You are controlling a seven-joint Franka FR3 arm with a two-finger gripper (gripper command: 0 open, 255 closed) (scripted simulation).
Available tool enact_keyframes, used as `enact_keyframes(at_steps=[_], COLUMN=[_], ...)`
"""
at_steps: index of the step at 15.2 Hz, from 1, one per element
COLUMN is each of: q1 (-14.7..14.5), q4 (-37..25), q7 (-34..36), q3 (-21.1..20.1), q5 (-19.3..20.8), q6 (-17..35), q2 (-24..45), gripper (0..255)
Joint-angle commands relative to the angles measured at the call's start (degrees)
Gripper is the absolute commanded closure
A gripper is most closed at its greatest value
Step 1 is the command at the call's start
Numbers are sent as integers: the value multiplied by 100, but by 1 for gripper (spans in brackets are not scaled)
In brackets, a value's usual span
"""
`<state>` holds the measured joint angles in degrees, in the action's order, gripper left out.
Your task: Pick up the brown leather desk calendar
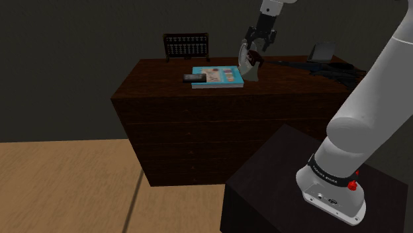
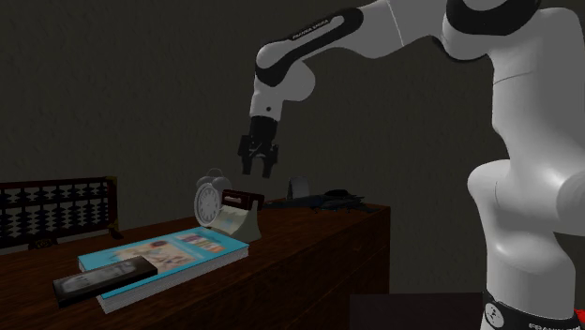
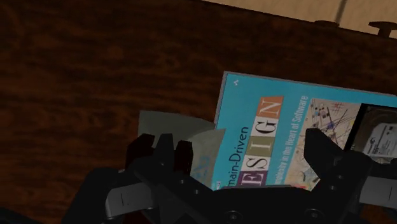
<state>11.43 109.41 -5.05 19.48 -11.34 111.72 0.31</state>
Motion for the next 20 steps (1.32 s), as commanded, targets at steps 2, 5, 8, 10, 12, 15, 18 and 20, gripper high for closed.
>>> enact_keyframes(at_steps=[2,5,8,10,12,15,18,20], q1=[188,381,384,386,389,384,385,383], q4=[-406,-736,-579,-482,-390,-352,-356,-355], q7=[-20,-14,-73,-114,-157,-163,-163,-159], q3=[171,293,280,272,263,258,259,258], q5=[-238,-453,-499,-534,-572,-581,-579,-578], q6=[7,1,205,340,473,517,512,512], q2=[569,1040,1099,1144,1194,1201,1199,1197], gripper=[0,0,0,0,0,255,255,255])
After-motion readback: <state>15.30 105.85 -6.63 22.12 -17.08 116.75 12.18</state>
